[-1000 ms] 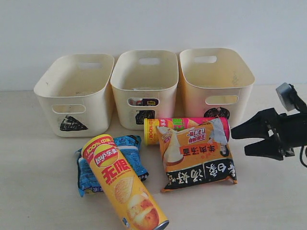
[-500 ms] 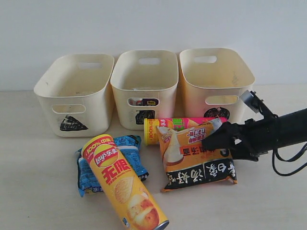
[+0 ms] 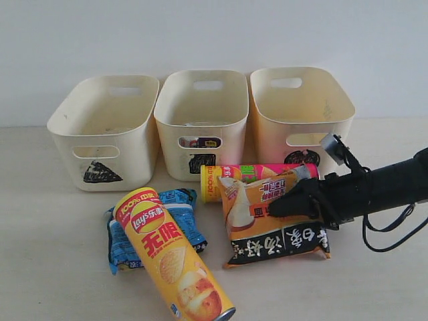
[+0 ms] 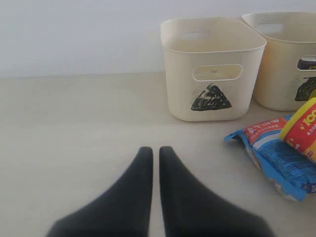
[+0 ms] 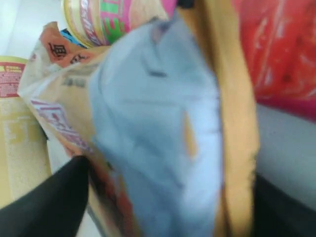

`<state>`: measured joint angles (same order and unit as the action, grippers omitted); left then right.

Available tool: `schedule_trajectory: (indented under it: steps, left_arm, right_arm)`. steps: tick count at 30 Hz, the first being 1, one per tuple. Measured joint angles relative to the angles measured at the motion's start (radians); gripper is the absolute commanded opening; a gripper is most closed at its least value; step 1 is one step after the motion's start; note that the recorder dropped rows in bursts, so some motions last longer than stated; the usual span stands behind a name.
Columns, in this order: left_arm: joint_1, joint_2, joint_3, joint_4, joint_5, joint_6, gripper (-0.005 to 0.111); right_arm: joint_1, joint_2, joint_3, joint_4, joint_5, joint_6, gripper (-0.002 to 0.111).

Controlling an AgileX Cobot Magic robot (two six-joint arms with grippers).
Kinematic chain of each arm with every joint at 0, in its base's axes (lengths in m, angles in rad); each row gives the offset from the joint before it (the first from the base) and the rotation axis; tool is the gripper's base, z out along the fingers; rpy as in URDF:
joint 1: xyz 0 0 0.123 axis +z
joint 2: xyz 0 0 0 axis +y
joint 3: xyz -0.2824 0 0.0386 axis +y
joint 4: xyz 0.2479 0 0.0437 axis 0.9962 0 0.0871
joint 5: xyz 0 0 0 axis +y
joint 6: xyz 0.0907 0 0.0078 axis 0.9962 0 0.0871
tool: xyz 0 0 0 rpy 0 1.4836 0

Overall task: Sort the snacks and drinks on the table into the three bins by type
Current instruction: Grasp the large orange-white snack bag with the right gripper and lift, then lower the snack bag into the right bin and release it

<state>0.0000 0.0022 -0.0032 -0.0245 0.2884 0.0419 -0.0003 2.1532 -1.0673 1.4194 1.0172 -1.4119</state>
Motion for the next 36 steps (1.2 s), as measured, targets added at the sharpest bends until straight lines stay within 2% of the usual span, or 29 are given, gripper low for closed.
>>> schedule_trajectory:
  steps: [5,15,24,30,36]
  left_arm:
    - [0.0,0.0,0.0,0.0,0.0,0.0,0.004]
    - [0.0,0.0,0.0,0.0,0.0,0.0,0.004]
    - [0.0,0.0,0.0,0.0,0.0,0.0,0.004]
    - [0.0,0.0,0.0,0.0,0.0,0.0,0.004]
    - [0.0,0.0,0.0,0.0,0.0,0.0,0.004]
  right_arm:
    - [0.0,0.002,0.0,0.0,0.035,0.0,0.0]
    - [0.0,-0.022,0.0,-0.019,0.062,0.0,0.0]
    - [-0.002,-0.161,0.0,-0.075,0.167,-0.031,0.0]
    - [-0.064,-0.3,0.0,-0.071,0.176,-0.035,0.0]
    - [-0.13,-0.42,-0.025,0.081,0.173,-0.051,0.0]
